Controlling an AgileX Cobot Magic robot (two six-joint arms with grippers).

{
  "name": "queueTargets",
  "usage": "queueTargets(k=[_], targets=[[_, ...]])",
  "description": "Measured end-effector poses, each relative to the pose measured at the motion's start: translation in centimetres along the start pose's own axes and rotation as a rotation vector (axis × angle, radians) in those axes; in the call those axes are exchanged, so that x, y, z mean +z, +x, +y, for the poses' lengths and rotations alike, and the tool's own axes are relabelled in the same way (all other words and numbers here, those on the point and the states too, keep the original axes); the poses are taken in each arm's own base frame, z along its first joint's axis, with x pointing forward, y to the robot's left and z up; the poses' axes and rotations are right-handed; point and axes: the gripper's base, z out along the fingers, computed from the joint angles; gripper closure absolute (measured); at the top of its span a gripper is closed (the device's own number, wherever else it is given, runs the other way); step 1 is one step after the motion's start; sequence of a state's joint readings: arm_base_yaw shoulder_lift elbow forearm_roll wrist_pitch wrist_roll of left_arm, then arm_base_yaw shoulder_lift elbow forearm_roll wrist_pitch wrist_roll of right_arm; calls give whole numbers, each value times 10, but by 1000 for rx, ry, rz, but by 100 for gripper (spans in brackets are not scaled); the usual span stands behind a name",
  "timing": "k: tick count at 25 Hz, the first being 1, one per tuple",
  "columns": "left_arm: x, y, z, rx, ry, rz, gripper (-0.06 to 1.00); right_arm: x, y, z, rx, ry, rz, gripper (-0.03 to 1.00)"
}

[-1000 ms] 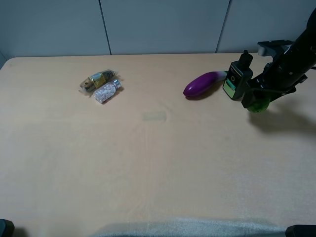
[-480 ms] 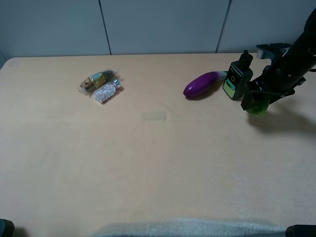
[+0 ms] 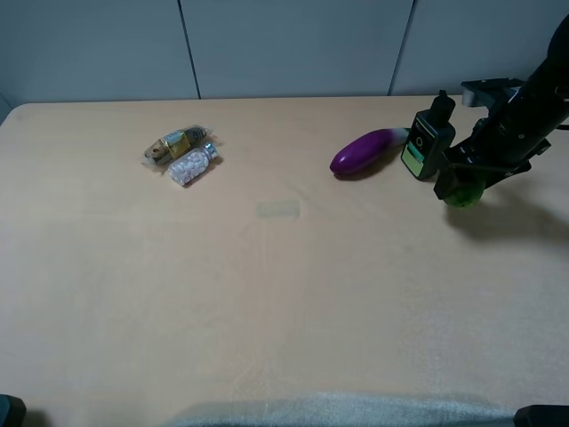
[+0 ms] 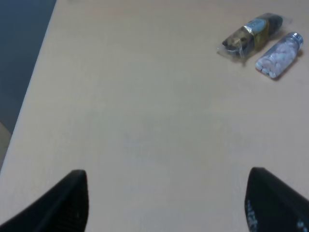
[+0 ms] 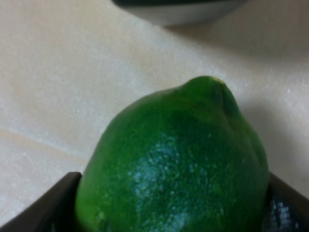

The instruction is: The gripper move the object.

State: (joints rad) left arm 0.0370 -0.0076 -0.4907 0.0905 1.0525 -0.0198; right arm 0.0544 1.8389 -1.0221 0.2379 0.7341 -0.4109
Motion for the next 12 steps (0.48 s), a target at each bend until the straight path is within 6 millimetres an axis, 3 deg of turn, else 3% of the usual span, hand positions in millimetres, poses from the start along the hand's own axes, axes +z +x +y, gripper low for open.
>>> queueTargets(k=[12], targets=[[0,0,0,0,0,0,21,0,1,0,0,-3,7,46]])
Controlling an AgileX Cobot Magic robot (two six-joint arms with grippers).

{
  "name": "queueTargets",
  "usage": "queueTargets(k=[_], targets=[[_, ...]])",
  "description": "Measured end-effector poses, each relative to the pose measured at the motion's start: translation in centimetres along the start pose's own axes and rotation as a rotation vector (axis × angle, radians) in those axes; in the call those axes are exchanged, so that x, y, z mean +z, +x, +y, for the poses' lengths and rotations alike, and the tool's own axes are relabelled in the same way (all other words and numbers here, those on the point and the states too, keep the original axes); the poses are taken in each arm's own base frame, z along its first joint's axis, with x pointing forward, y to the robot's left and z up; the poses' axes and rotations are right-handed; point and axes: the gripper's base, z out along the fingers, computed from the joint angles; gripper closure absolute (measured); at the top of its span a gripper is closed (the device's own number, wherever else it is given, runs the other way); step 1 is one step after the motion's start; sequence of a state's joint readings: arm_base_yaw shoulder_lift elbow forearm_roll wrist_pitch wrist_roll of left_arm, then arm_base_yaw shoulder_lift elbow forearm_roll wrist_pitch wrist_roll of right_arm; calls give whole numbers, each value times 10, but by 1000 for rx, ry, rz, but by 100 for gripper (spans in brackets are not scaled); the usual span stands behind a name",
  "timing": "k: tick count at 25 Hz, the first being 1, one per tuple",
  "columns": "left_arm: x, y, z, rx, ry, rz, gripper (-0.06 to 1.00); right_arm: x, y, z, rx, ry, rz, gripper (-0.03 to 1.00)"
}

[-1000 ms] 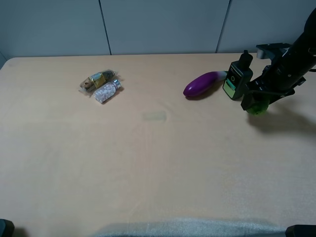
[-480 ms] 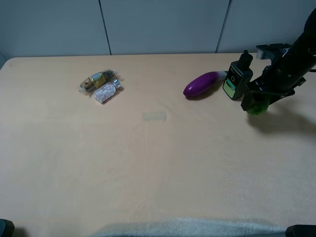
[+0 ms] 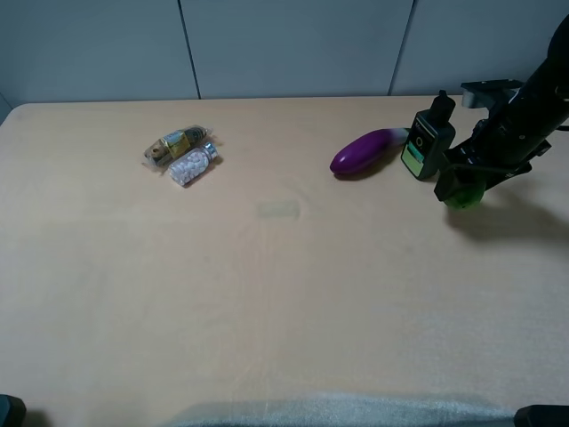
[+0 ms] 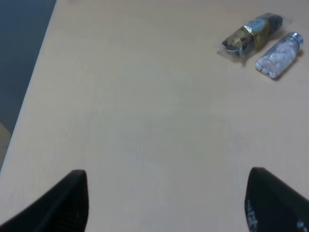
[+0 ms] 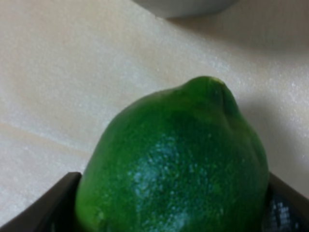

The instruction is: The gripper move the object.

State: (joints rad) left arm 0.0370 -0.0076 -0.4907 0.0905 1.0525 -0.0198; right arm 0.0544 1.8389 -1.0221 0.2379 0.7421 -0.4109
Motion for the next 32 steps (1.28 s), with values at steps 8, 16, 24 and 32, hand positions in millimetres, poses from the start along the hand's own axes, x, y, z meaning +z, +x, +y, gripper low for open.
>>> queueTargets(k=[8,16,24,32], targets=[[0,0,0,0,0,0,21,0,-1,0,0,4,-10,46],[0,0,0,0,0,0,21,0,-1,-1,0,8,-17,46],[0,0,0,0,0,0,21,0,-3,-1,0,14,-31,30],[0,0,0,0,0,0,21,0,-3,-1,0,14,-31,30]])
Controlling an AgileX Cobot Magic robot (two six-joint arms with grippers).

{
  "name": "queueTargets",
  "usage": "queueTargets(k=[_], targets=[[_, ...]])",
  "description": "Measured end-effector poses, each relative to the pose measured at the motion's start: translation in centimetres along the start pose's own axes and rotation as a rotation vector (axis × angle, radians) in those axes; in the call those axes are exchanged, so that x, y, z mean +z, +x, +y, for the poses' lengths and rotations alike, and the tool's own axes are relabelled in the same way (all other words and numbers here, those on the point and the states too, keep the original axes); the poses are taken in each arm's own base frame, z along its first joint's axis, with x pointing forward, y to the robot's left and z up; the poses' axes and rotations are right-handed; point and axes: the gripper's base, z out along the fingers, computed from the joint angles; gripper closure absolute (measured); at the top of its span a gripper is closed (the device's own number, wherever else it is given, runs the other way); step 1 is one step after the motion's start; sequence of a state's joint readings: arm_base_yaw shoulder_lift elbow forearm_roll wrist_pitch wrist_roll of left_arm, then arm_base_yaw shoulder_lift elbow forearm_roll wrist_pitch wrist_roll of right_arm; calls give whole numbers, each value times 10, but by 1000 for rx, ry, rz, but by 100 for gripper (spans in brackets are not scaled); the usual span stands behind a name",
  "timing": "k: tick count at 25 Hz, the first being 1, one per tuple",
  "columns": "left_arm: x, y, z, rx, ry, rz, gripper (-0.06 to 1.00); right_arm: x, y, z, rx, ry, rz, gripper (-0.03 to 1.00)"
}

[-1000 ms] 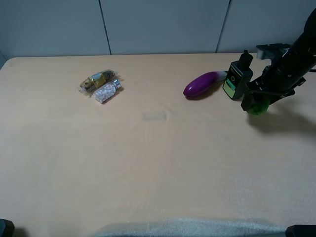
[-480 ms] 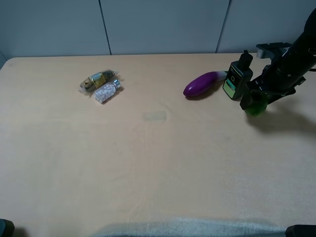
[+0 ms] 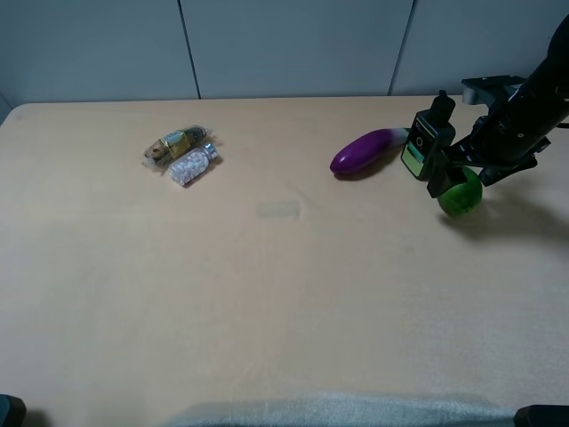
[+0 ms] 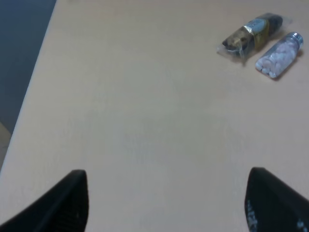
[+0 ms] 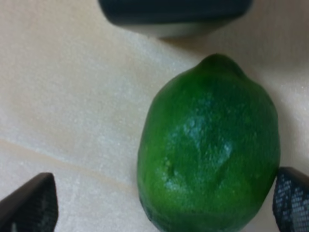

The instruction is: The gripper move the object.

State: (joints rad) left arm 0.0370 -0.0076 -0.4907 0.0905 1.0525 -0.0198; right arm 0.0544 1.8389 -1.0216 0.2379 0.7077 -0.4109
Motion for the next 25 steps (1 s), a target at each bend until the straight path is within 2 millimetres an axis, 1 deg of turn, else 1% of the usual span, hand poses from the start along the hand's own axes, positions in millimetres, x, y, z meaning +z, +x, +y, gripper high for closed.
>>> queueTargets(k=[3,6,9,13,16,19,22,25], targets=[[0,0,0,0,0,0,21,0,0,0,0,0,1,30],[0,0,0,0,0,0,21,-4,0,1,1,1,-8,29],[0,0,0,0,0,0,21,-16,-1,2,11,9,-44,28],[0,0,0,0,0,0,21,-40,-1,6,42,27,-115,27],[0,0,0,0,0,0,21,-66,0,9,54,50,-186,27],[0,0,0,0,0,0,21,-100,6,15,64,80,-287,27],[0,0,0,0,0,0,21,-144,19,21,70,134,-416,27],[0,0,0,0,0,0,21,-190,41,28,90,201,-566,27]])
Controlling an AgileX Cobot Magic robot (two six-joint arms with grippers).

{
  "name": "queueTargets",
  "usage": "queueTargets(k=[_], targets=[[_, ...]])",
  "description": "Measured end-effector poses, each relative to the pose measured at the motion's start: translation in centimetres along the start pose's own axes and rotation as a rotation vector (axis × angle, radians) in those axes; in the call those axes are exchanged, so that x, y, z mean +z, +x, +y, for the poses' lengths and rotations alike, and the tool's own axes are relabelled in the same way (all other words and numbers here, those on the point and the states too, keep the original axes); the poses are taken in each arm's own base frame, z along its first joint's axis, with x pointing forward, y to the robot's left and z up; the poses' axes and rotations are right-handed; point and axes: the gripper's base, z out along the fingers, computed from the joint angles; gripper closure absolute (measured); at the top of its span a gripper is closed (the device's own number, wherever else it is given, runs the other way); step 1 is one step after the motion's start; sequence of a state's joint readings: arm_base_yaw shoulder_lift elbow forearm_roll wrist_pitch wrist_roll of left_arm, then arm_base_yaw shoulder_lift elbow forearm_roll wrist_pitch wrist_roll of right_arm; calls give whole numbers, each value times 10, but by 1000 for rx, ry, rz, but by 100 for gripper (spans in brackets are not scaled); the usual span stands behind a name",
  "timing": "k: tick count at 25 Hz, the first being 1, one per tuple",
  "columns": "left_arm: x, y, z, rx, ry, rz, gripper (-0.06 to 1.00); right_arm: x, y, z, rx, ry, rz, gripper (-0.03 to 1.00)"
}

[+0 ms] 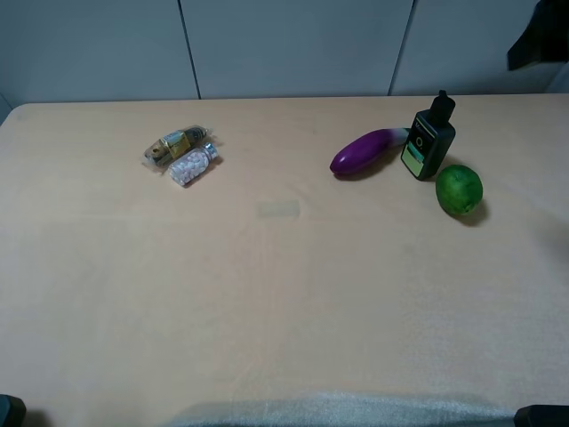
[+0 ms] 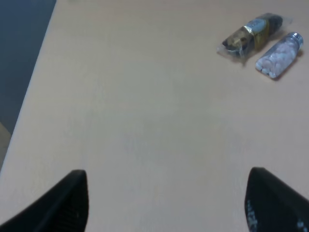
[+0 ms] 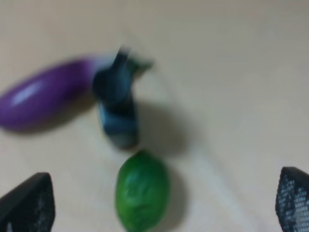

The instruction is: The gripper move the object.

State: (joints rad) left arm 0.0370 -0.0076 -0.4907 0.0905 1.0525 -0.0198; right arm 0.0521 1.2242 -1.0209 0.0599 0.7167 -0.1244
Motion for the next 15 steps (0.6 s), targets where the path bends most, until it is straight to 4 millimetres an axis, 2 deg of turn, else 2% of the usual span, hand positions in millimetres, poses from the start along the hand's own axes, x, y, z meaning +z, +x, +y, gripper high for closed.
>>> queueTargets(k=[4,8,11,15], targets=[[0,0,0,0,0,0,21,-56,6,-8,46,90,-125,27],[0,0,0,0,0,0,21,-109,24,-12,61,167,-220,27],[0,0,0,0,0,0,21,-140,49,-9,75,188,-303,27],[0,0,0,0,0,0,21,-158,96,-4,112,204,-377,27]])
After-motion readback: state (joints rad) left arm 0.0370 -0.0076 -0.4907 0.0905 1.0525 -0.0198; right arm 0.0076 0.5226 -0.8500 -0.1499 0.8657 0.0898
